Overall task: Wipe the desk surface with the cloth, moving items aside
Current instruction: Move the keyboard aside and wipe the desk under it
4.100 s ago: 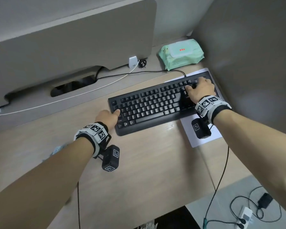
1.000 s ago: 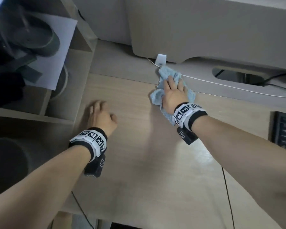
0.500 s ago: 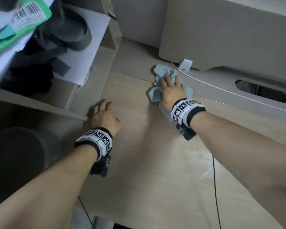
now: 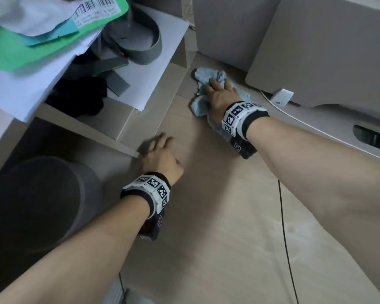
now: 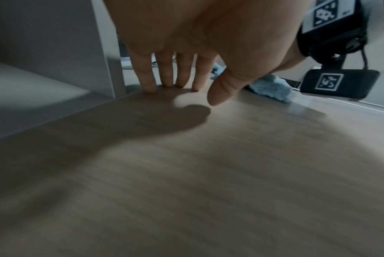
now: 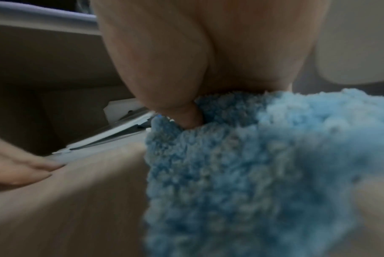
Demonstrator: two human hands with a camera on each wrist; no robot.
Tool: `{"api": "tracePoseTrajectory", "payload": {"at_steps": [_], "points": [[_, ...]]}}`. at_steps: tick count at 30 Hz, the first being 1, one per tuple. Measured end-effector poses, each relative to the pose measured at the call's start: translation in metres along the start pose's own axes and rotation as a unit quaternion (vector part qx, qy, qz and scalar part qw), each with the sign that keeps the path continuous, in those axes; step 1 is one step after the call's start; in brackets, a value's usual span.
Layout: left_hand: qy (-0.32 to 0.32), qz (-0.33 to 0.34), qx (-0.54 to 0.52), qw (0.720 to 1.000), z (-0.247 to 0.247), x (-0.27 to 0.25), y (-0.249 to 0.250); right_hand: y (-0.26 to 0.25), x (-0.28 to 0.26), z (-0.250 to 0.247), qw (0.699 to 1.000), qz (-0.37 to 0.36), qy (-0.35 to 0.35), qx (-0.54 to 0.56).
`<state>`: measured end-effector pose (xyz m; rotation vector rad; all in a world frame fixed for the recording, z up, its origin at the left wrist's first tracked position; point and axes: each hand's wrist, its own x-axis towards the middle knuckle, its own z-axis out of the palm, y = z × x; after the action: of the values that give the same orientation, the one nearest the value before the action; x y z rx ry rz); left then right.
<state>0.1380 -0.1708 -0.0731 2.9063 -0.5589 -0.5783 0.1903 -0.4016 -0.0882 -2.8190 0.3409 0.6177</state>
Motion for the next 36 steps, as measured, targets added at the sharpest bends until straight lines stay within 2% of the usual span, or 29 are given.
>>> {"api": "tracePoseTrajectory", "payload": {"at_steps": [2, 4, 7, 10, 12, 13, 15, 17, 19, 20, 21, 23, 25, 28, 31, 33, 36], "points": [[0.003, 0.003, -0.001, 1.000, 0.003, 0.000, -0.002, -0.020, -0.002, 0.003, 0.999, -0.044, -0.011, -0.015], [0.006, 0.012, -0.007, 1.000, 0.002, 0.000, -0.004, -0.029, -0.031, 0.019, 0.992, -0.112, -0.020, -0.049], [0.004, 0.019, -0.009, 1.000, -0.001, 0.000, -0.006, -0.002, -0.045, 0.031, 0.983, -0.170, -0.037, -0.062], [0.002, 0.020, -0.002, 1.000, -0.001, 0.000, -0.008, 0.026, 0.011, 0.013, 0.993, -0.104, -0.011, -0.058], [-0.008, 0.016, 0.005, 1.000, 0.001, 0.000, -0.008, 0.018, 0.040, -0.007, 0.998, -0.048, -0.015, -0.034], [-0.012, 0.013, 0.006, 1.000, 0.001, 0.000, -0.007, 0.004, 0.042, -0.010, 0.999, -0.043, -0.017, -0.023], [-0.007, 0.009, -0.001, 1.000, 0.003, 0.000, -0.006, -0.026, 0.024, -0.001, 0.996, -0.080, -0.003, -0.049], [0.003, 0.008, -0.011, 1.000, 0.002, -0.001, -0.004, -0.037, -0.014, 0.017, 0.984, -0.165, -0.001, -0.071], [-0.003, 0.005, -0.014, 1.000, -0.001, 0.000, -0.002, -0.020, -0.035, 0.040, 0.970, -0.227, -0.015, -0.080], [-0.008, 0.004, -0.013, 1.000, -0.002, 0.000, -0.002, -0.005, -0.037, 0.040, 0.971, -0.227, -0.019, -0.078], [-0.010, 0.005, -0.012, 1.000, -0.003, 0.001, -0.002, 0.013, -0.031, 0.040, 0.976, -0.205, -0.009, -0.076], [-0.012, 0.005, -0.012, 1.000, -0.004, 0.000, -0.002, 0.044, -0.022, 0.037, 0.993, -0.114, 0.012, -0.040], [-0.014, -0.002, -0.009, 1.000, -0.004, -0.001, 0.000, 0.048, -0.034, 0.038, 0.999, -0.043, 0.021, 0.008], [-0.018, -0.008, -0.015, 1.000, -0.006, -0.001, 0.004, 0.048, -0.081, 0.045, 0.999, -0.018, 0.027, 0.033], [-0.018, -0.003, -0.020, 1.000, -0.005, 0.002, 0.003, 0.086, -0.115, 0.049, 0.997, 0.045, 0.026, 0.059], [-0.015, -0.003, -0.018, 1.000, -0.003, 0.001, 0.002, 0.102, -0.118, 0.051, 0.992, 0.093, 0.049, 0.069], [-0.014, -0.004, -0.005, 1.000, -0.001, -0.001, 0.003, 0.078, -0.103, 0.048, 0.984, 0.155, 0.053, 0.064]]}}
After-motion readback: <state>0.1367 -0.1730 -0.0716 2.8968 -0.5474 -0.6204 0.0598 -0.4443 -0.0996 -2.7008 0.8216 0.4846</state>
